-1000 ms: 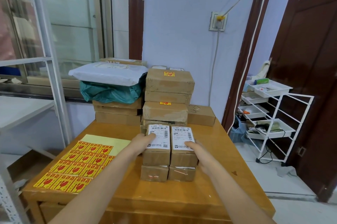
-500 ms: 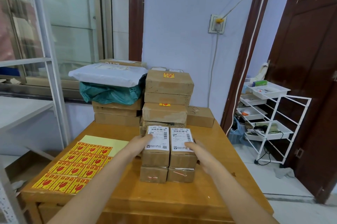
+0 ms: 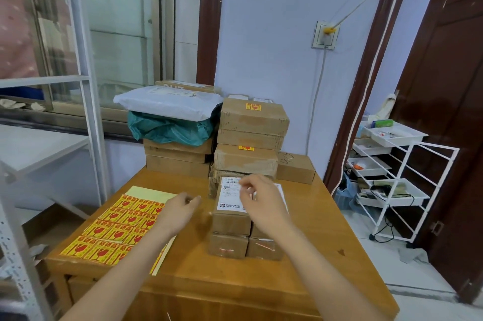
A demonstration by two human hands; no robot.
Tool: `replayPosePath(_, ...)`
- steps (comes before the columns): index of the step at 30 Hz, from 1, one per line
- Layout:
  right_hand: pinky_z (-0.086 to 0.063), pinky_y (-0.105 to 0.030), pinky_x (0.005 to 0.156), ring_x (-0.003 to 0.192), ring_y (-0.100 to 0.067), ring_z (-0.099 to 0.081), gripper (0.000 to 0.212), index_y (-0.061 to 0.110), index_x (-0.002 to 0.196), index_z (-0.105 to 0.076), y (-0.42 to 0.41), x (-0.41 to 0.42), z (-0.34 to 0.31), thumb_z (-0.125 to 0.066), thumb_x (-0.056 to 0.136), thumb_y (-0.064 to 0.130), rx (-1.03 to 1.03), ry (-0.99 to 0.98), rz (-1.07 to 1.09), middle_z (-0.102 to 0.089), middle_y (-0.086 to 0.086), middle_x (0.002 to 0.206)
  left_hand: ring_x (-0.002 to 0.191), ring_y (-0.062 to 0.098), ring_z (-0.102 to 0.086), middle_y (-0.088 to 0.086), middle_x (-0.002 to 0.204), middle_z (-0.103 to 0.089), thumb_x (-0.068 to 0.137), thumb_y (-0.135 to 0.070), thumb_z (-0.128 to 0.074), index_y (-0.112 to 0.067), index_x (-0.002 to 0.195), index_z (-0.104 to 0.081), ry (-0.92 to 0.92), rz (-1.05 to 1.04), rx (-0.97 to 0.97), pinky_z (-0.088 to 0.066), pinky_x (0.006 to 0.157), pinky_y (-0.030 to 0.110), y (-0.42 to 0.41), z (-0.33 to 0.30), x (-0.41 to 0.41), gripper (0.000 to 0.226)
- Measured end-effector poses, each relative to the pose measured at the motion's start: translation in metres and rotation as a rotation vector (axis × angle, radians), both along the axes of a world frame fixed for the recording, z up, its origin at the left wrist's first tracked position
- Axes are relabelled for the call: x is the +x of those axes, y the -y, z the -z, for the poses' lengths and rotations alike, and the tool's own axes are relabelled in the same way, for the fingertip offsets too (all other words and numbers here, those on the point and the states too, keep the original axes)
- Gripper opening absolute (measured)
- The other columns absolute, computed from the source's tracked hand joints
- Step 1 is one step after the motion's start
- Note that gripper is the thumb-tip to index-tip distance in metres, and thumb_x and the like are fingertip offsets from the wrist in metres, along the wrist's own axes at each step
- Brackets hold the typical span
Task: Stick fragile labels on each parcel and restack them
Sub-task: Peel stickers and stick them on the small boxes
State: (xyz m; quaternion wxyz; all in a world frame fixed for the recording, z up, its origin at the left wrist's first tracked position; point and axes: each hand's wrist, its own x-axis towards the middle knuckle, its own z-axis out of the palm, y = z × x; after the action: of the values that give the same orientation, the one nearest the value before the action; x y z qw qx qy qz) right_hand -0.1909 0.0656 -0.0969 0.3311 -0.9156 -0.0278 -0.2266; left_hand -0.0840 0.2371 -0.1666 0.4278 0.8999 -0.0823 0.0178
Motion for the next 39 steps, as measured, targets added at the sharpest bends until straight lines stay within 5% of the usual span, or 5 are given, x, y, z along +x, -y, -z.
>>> replayPosePath(7, -0.046, -0.025, 0.089, 0.102, -0.008, -0.052, 0.026, 0.015, 0.117, -0.060, -0.075, 0.010, 0.033, -0.046, 0.096, 0.023, -0.088, -0.100, -0.236, -0.056, 0.004, 0.113, 0.121, 0.028, -0.048, 0.011, 0.132, -0.055, 0.094, -0.034, -0.052, -0.008, 0.128, -0.056, 0.113, -0.157, 0.293, -0.042, 0.096, 0.037, -0.066, 0.034, 0.014, 0.043)
replayPosePath(20, -0.035, -0.028, 0.107, 0.126, -0.017, -0.041, 0.038, 0.013, 0.133, -0.048, -0.121, 0.075, 0.120, -0.042, 0.096, 0.016, 0.067, -0.343, -0.085, -0.045, 0.001, 0.132, 0.122, 0.014, -0.044, -0.009, 0.125, -0.054, 0.093, -0.046, -0.043, -0.028, 0.121, -0.057, 0.216, -0.065, 0.592, -0.033, 0.103, 0.036, -0.089, 0.066, 0.017, 0.037)
replayPosePath(24, -0.027, -0.024, 0.109, 0.129, -0.017, -0.033, 0.040, 0.011, 0.136, -0.046, -0.125, 0.101, 0.117, -0.040, 0.096, 0.008, 0.062, -0.295, -0.039, -0.043, -0.001, 0.133, 0.121, 0.016, -0.045, -0.006, 0.122, -0.059, 0.092, -0.039, -0.049, -0.023, 0.115, -0.064, 0.341, -0.069, 0.542, -0.032, 0.103, 0.036, -0.088, 0.057, 0.035, 0.032)
replayPosePath(30, -0.030, -0.034, 0.110, 0.135, -0.026, -0.030, 0.046, 0.007, 0.142, -0.037, -0.130, 0.139, 0.111, -0.040, 0.096, 0.005, 0.004, -0.375, 0.007, -0.038, -0.008, 0.143, 0.135, 0.021, -0.034, 0.003, 0.143, -0.045, 0.093, -0.035, -0.049, -0.015, 0.138, -0.045, 0.194, 0.033, 0.506, -0.029, 0.109, 0.037, -0.085, 0.060, 0.080, 0.049)
replayPosePath(39, -0.022, -0.034, 0.112, 0.131, -0.022, -0.028, 0.045, 0.010, 0.140, -0.044, -0.129, 0.148, 0.134, -0.042, 0.095, 0.011, -0.066, -0.366, 0.081, -0.040, -0.002, 0.140, 0.138, 0.020, -0.029, 0.002, 0.148, -0.039, 0.094, -0.032, -0.048, -0.017, 0.139, -0.045, 0.184, 0.069, 0.429, -0.022, 0.114, 0.037, -0.089, 0.077, 0.087, 0.048)
